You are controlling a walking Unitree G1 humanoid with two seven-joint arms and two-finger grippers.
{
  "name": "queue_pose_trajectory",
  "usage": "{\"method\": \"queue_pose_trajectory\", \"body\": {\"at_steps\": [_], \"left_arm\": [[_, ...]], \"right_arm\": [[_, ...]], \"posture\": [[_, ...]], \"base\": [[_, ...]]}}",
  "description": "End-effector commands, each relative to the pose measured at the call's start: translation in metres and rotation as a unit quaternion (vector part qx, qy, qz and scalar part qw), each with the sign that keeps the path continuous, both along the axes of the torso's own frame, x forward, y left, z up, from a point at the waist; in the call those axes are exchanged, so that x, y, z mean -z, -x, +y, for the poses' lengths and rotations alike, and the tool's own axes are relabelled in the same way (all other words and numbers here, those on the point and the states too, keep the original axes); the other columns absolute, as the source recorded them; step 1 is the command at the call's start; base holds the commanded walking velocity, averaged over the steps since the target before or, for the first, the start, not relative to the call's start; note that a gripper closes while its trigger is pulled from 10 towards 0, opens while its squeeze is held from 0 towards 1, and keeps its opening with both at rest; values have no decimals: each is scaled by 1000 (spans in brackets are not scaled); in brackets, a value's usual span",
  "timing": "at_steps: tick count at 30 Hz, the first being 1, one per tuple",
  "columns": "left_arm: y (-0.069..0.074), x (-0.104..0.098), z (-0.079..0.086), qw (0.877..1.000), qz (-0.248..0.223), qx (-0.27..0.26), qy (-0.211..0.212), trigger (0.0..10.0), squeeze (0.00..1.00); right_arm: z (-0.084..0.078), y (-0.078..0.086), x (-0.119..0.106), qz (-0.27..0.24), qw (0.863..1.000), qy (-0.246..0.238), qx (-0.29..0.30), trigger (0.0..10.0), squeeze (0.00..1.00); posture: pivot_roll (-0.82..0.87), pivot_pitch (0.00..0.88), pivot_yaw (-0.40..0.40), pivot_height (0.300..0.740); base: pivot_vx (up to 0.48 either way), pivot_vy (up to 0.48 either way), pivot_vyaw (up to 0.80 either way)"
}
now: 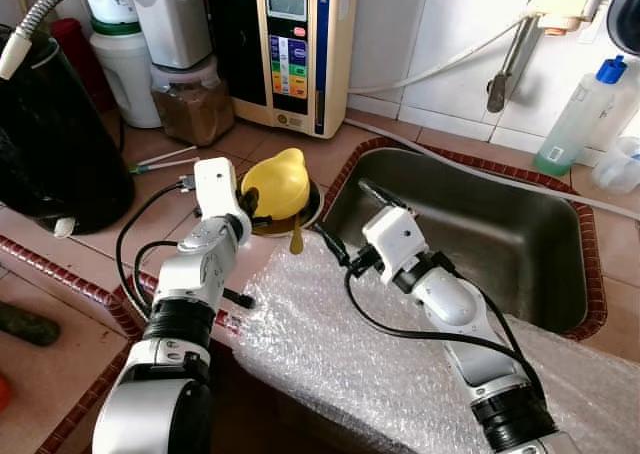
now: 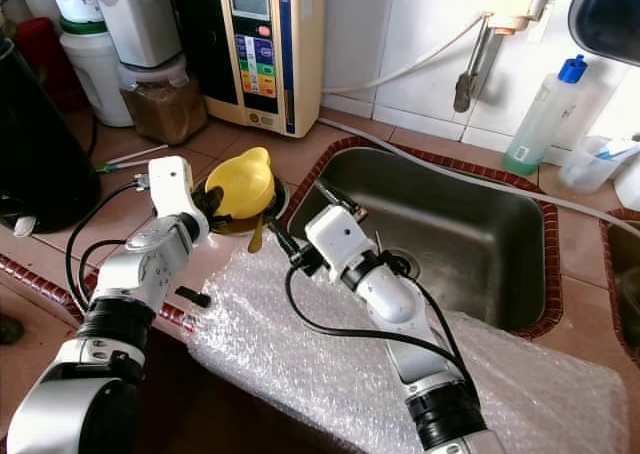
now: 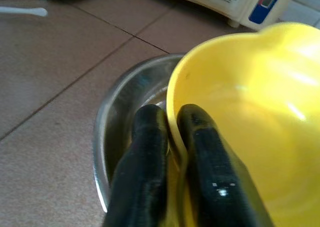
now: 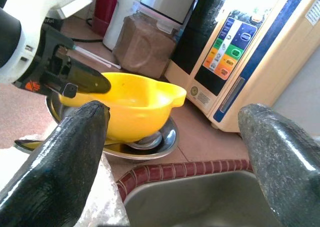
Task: Kitchen organization
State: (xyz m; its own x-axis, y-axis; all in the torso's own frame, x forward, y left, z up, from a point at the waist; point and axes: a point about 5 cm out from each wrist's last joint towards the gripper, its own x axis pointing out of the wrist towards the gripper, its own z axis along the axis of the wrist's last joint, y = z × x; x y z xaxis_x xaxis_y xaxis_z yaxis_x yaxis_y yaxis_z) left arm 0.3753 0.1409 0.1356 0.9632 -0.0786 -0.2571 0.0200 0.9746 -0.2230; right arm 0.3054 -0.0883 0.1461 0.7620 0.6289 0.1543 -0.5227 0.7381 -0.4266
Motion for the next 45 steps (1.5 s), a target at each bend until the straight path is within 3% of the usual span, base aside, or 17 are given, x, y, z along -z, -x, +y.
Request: {"method": "queue_pose_trajectory", "body": {"at_steps": [1, 14, 20, 21, 23, 27, 32, 37, 39, 42, 45], "left_arm": [[0, -4, 2, 1000, -20, -6, -4, 0, 0], [0, -13, 8, 997, -62, -36, 0, 0, 0], [-2, -37, 11, 986, -156, -49, -27, 0, 0], [-1, -43, 9, 980, -185, -44, -55, 0, 0], [-1, -45, 8, 978, -195, -42, -64, 0, 0], [3, -59, 1, 959, -257, -38, -111, 0, 0], [4, -62, -7, 954, -274, -27, -120, 0, 0], [9, -57, -30, 948, -290, 15, -132, 0, 0], [10, -56, -31, 947, -290, 17, -134, 0, 0], [12, -53, -45, 949, -288, 33, -123, 0, 0], [13, -55, -50, 946, -297, 42, -123, 0, 0]], "right_arm": [[2, -2, 0, -2, 1000, 11, -5, 10000, 0], [2, -3, 0, -4, 1000, 15, -4, 10000, 0], [2, -5, -4, -13, 1000, 9, -1, 10000, 0], [1, -6, -8, -18, 1000, -1, 4, 10000, 0], [1, -7, -9, -20, 1000, -6, 6, 10000, 0], [-3, -14, -23, -9, 996, -79, 30, 10000, 0], [-5, -17, -32, 1, 990, -132, 39, 10000, 0], [-9, -25, -53, 39, 965, -257, 44, 10000, 0], [-9, -25, -53, 45, 962, -265, 43, 10000, 0], [-9, -27, -51, 98, 938, -330, 33, 10000, 0], [-10, -27, -50, 105, 935, -338, 34, 10000, 0]], "posture": [[32, 0, 13, 740], [37, 0, 11, 740], [39, 0, 9, 740], [39, 0, 10, 740], [39, 0, 10, 740], [40, 0, 9, 740], [40, 0, 10, 740], [38, 0, 10, 740], [36, 0, 11, 740], [35, 0, 12, 740], [33, 0, 13, 740]], "base": [[0, 0, 0], [0, 0, 0], [0, 0, 0], [0, 0, 0], [0, 0, 0], [0, 0, 0], [0, 0, 0], [0, 0, 0], [0, 0, 0], [0, 0, 0], [0, 0, 0]]}}
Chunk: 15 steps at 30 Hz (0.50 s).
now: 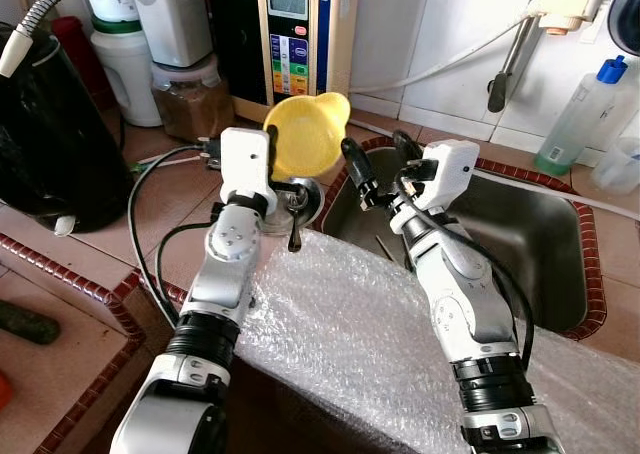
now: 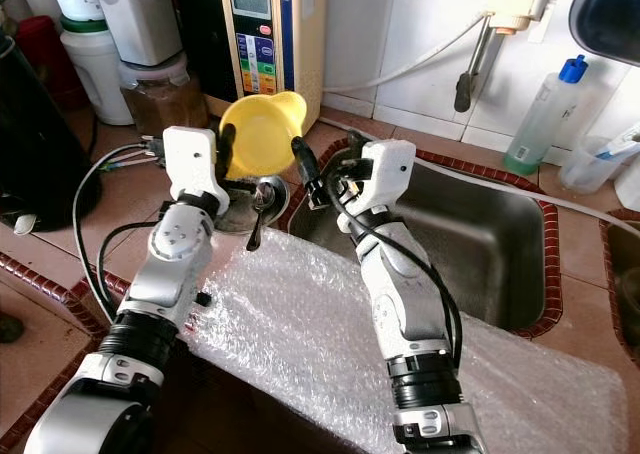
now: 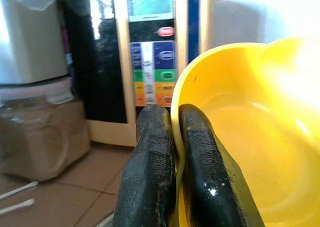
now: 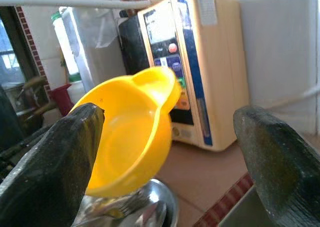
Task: Kitchen organization
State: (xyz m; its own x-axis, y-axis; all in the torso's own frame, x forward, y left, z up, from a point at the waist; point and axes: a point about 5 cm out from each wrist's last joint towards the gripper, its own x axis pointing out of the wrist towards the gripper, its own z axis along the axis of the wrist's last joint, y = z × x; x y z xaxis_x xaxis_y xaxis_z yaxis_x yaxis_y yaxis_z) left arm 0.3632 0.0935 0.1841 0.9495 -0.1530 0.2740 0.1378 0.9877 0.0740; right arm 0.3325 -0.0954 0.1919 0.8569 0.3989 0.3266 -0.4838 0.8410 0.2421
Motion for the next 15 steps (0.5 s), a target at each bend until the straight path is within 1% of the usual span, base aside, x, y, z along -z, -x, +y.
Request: {"method": "queue_pose_trajectory", "body": {"at_steps": [1, 2, 3, 4, 5, 7, 11, 12, 13, 14, 15], "left_arm": [[2, -8, -7, 999, -27, 19, -9, 0, 0], [3, -9, -9, 999, -29, 24, -9, 0, 0], [5, -12, -13, 998, -42, 37, -17, 0, 0], [5, -12, -13, 998, -42, 37, -17, 0, 0], [6, -14, -17, 997, -55, 47, -27, 0, 0], [7, -15, -21, 997, -54, 59, -17, 0, 0], [10, -14, -25, 996, -58, 72, -15, 0, 0], [10, -15, -25, 995, -60, 73, -17, 0, 0], [10, -15, -25, 995, -61, 73, -18, 0, 0], [10, -14, -26, 995, -61, 76, -17, 0, 0], [11, -14, -26, 995, -61, 78, -17, 0, 0]], "right_arm": [[-3, 0, -3, 8, 1000, -24, -4, 10000, 0], [-2, -1, -2, 14, 999, -31, -7, 10000, 0], [-3, -1, -1, 27, 999, -44, -6, 10000, 0], [-3, -1, -1, 27, 999, -44, -6, 10000, 0], [-4, -2, 0, 35, 998, -49, -3, 10000, 0], [-7, -4, 2, 40, 998, -51, 6, 10000, 0], [-13, -7, 3, 45, 997, -54, 28, 10000, 0], [-15, -8, 3, 48, 997, -59, 33, 7882, 0], [-15, -9, 3, 50, 996, -62, 35, 7882, 0], [-17, -10, 4, 53, 996, -62, 42, 0, 0], [-18, -10, 4, 54, 995, -62, 46, 0, 0]], "posture": [[28, 0, 16, 740], [28, 0, 16, 740], [26, 0, 18, 740], [26, 0, 18, 740], [25, 0, 19, 740], [26, 0, 21, 740], [28, 0, 21, 740], [29, 0, 20, 740], [29, 0, 20, 740], [30, 0, 19, 740], [30, 0, 19, 740]], "base": [[0, 0, 0], [0, 0, 0], [0, 0, 0], [0, 0, 0], [0, 0, 0], [0, 0, 0], [0, 0, 0], [0, 0, 0], [0, 0, 0], [0, 0, 0], [0, 0, 0]]}}
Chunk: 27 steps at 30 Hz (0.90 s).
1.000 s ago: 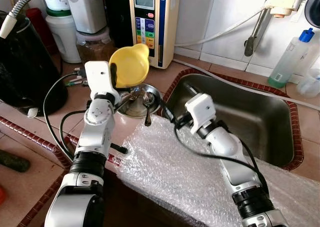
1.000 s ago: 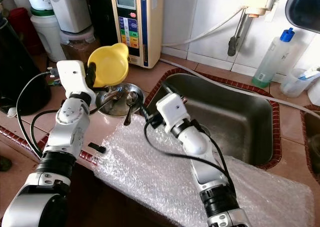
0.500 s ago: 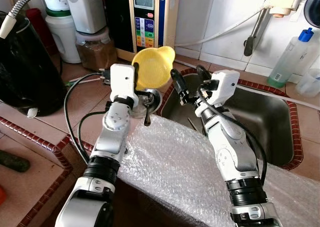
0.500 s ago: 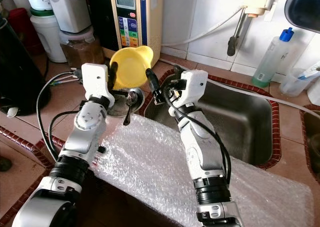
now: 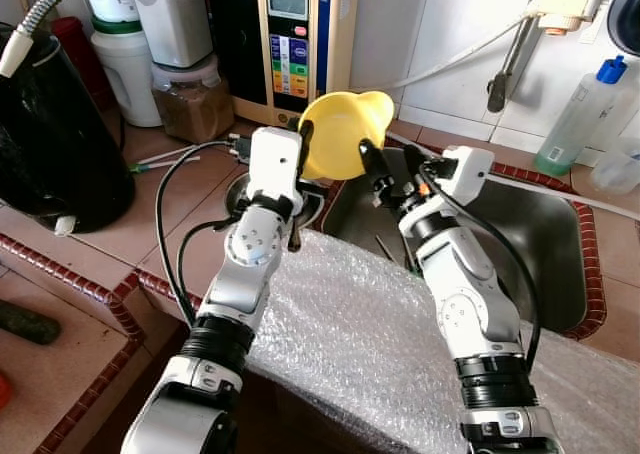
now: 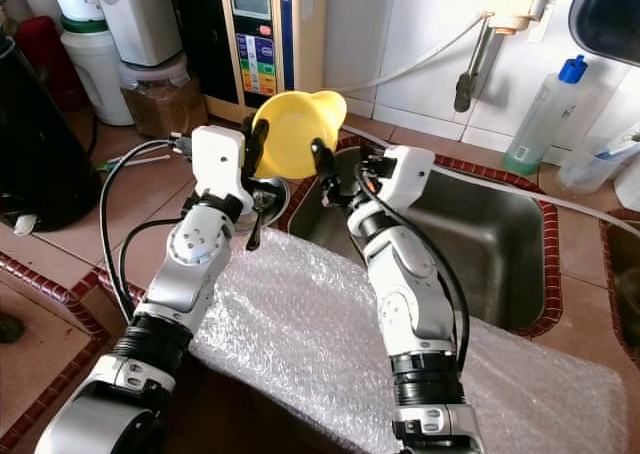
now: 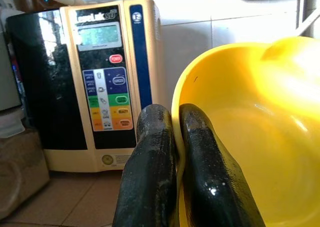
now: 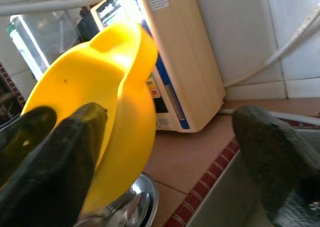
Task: Kitchen organization
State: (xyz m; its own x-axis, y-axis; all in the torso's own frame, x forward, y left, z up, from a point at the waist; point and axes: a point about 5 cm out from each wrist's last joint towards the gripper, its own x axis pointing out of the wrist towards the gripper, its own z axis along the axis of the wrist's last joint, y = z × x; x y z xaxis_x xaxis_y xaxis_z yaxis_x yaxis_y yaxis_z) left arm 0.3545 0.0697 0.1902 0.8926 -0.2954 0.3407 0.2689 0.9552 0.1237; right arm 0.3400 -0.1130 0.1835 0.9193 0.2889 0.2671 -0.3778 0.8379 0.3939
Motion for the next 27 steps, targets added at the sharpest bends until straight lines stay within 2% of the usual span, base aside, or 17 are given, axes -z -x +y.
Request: {"method": "queue_pose_trajectory", "body": {"at_steps": [1, 10, 11, 12, 13, 14, 15, 17, 18, 19, 20, 21, 26, 27], "left_arm": [[3, -6, -3, 1000, -19, 10, 4, 0, 0], [10, -8, -17, 998, -34, 46, 4, 0, 0], [11, -7, -17, 998, -33, 47, 5, 0, 0], [11, -7, -17, 998, -33, 48, 5, 0, 0], [12, -7, -18, 998, -33, 48, 6, 0, 0], [12, -7, -18, 998, -33, 48, 6, 0, 0], [12, -7, -18, 998, -33, 49, 6, 0, 0], [13, -7, -19, 998, -34, 51, 7, 0, 0], [13, -6, -19, 998, -34, 52, 7, 0, 0], [14, -7, -19, 998, -34, 53, 9, 0, 0], [14, -7, -19, 998, -34, 53, 9, 0, 0], [14, -7, -20, 998, -34, 53, 9, 0, 0], [15, -6, -20, 998, -33, 53, 10, 0, 0], [15, -6, -20, 998, -34, 53, 10, 0, 0]], "right_arm": [[-1, -5, -4, 2, 1000, -8, 11, 0, 0], [3, -9, -4, 14, 1000, -10, 9, 0, 0], [4, -10, -4, 17, 1000, -9, 7, 392, 0], [5, -10, -3, 20, 1000, -8, 6, 1412, 0], [7, -10, -2, 23, 1000, -7, 4, 3294, 0], [7, -10, -2, 23, 1000, -7, 4, 3294, 0], [7, -10, -1, 25, 1000, -7, 4, 7373, 0], [10, -10, 2, 34, 999, -4, -1, 10000, 0], [11, -10, 3, 36, 999, -1, -4, 10000, 0], [13, -11, 6, 44, 999, 5, -3, 10000, 537], [13, -11, 6, 44, 999, 5, -3, 10000, 537], [14, -11, 8, 47, 999, 10, -4, 10000, 1000], [13, -12, 8, 47, 999, 15, -1, 10000, 1000], [12, -13, 8, 49, 999, 16, 5, 1216, 922]], "posture": [[32, 0, 16, 740], [32, 0, 14, 740], [32, 0, 15, 740], [33, 0, 14, 740], [34, 0, 13, 740], [34, 0, 13, 740], [34, 0, 13, 740], [36, 0, 10, 740], [36, 0, 10, 740], [38, 0, 8, 740], [38, 0, 8, 740], [38, 0, 6, 740], [38, 0, 5, 740], [38, 0, 4, 740]], "base": [[0, 0, 0], [0, 0, 0], [0, 0, 0], [0, 0, 0], [0, 0, 0], [0, 0, 0], [0, 0, 0], [0, 0, 0], [0, 0, 0], [0, 0, 0], [0, 0, 0], [0, 0, 0], [0, 0, 0], [0, 0, 0]]}}
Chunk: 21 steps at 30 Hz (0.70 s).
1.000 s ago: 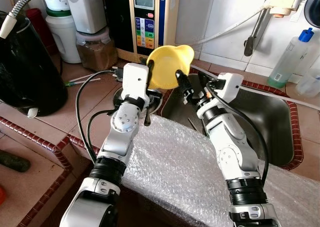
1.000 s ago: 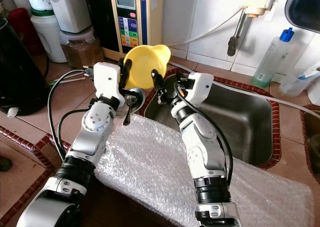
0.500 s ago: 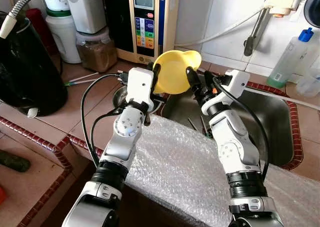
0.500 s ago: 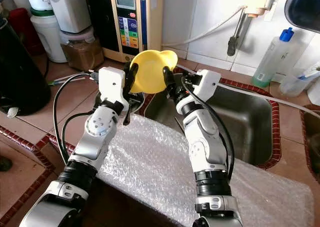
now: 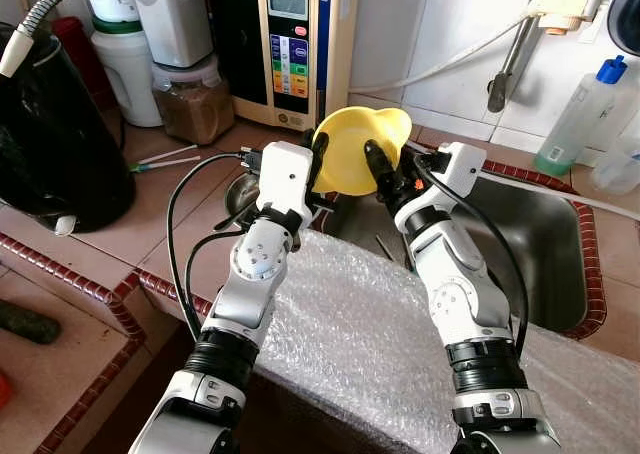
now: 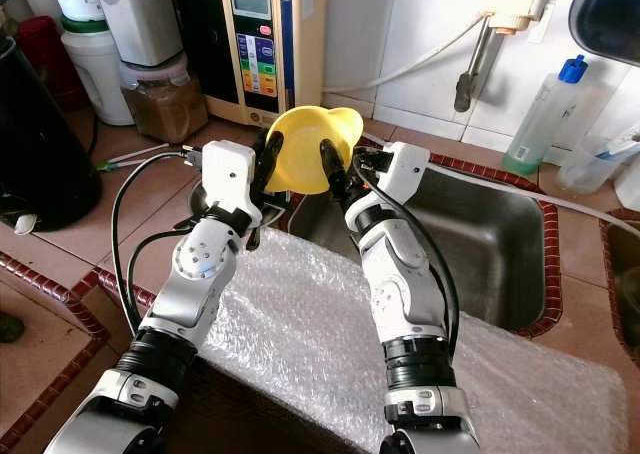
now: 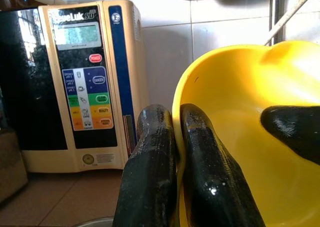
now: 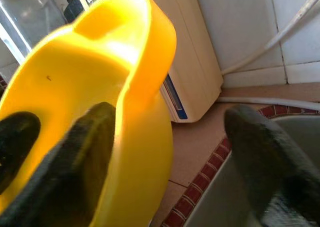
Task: Kitchen organization
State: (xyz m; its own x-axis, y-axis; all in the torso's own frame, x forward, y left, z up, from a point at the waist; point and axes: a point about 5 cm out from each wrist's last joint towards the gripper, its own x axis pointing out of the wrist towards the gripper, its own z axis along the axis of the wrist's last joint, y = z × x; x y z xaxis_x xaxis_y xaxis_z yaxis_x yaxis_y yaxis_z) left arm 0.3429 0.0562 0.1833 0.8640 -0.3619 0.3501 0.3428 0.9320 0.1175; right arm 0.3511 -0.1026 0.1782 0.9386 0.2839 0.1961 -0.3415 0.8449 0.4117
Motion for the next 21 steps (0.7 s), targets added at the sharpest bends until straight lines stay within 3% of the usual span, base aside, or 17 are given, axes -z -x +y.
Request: {"method": "queue_pose_trajectory", "body": {"at_steps": [1, 12, 21], "left_arm": [[4, -13, -6, 999, -30, 14, 6, 0, 0], [4, -14, -6, 999, -47, -1, -20, 0, 0], [0, -14, 7, 997, -53, -42, -30, 0, 0]], "right_arm": [[0, -3, 4, 17, 1000, 11, 5, 0, 0], [-6, -5, 10, 34, 998, 33, 32, 0, 0], [-15, -10, 10, 34, 996, 46, 71, 0, 0]], "posture": [[38, 0, 5, 740], [44, 0, 3, 740], [54, 0, 0, 740]], "base": [[0, 0, 0], [0, 0, 0], [0, 0, 0]]}}
